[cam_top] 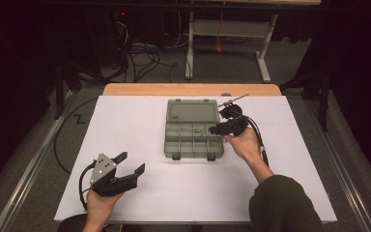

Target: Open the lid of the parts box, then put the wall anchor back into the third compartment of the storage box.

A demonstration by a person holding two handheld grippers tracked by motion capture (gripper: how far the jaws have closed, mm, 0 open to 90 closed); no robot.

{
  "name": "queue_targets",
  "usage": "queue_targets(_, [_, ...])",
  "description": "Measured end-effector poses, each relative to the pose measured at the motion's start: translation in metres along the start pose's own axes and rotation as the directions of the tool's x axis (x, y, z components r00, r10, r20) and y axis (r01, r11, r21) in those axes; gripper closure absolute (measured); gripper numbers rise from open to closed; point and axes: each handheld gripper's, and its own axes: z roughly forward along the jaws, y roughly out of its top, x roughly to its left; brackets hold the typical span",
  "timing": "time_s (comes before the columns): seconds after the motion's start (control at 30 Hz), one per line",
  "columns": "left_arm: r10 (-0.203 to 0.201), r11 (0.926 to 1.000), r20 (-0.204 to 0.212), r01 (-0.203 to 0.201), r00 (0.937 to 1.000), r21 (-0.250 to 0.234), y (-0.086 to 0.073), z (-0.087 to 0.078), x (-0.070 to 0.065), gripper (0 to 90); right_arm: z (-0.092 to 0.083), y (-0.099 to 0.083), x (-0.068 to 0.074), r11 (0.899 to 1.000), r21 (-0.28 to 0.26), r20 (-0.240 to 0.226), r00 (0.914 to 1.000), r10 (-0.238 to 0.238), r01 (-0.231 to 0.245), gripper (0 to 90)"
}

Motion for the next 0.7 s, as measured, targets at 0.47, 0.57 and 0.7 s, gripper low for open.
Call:
queue_targets(0.47, [0.0, 1.0, 0.002, 0.0, 1.0, -0.003, 0.0, -0.001, 0.0, 24.9, -0.012, -0.017, -0.014, 0.998, -0.032, 0.006, 0.9989, 0.047, -0.047, 64.1])
queue_targets(0.57, [0.001, 1.0, 0.003, -0.001, 1.0, -0.001, 0.0, -0.001, 0.0, 24.9, -0.013, -0.02, -0.016, 0.998, -0.039, 0.004, 0.9987, 0.051, -0.05, 64.1])
queue_targets(0.7, [0.0, 1.0, 0.002, 0.0, 1.0, -0.003, 0.0, -0.001, 0.0, 24.9, -0.013, -0.023, -0.017, 0.998, -0.043, 0.002, 0.9985, 0.055, -0.055, 64.1])
